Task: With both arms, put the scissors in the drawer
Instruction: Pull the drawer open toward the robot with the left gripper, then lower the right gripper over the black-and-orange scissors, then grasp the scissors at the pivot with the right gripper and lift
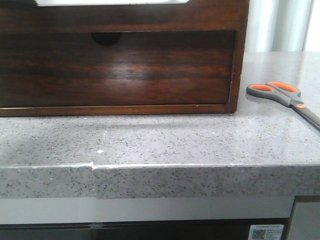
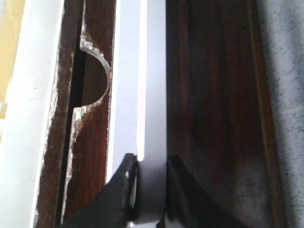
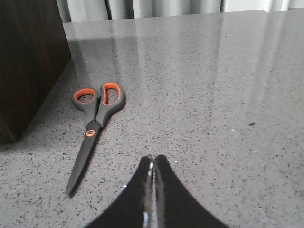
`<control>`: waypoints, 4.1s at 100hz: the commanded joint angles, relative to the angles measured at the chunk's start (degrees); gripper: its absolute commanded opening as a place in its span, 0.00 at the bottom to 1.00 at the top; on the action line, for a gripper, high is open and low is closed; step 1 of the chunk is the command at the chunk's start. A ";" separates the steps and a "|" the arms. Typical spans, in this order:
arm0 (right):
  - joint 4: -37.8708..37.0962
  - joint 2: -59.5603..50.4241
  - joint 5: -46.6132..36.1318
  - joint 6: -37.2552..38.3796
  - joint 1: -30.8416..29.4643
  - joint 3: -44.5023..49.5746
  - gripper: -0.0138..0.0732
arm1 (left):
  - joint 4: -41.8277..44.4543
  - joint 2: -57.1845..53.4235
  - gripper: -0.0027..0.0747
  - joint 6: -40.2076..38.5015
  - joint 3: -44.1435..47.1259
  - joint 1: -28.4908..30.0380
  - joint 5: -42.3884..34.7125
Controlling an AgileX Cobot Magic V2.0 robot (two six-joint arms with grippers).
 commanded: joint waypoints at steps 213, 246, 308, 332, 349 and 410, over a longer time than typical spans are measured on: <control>0.11 1.11 -4.00 -0.07 0.07 -2.23 0.10 | -11.85 -16.89 0.44 -2.95 10.59 -0.56 -23.11; 1.43 1.11 -4.00 -0.07 0.07 -2.23 0.10 | -34.35 -22.06 0.44 -2.95 10.38 -0.56 -25.73; -2.24 23.63 11.76 -0.51 10.17 -22.34 0.43 | -36.97 -33.48 0.44 -2.95 10.38 -0.56 -14.90; -1.61 40.02 17.75 -0.51 11.47 -34.57 0.52 | -36.97 -33.48 0.44 -3.05 10.38 -0.56 -14.76; 0.29 50.62 25.51 -0.51 11.47 -42.44 0.52 | -36.97 -33.48 0.44 -3.36 10.38 -0.56 -14.76; 0.91 74.50 38.02 -0.51 11.47 -59.13 0.52 | -36.97 -33.48 0.44 -4.42 10.38 -0.56 -14.67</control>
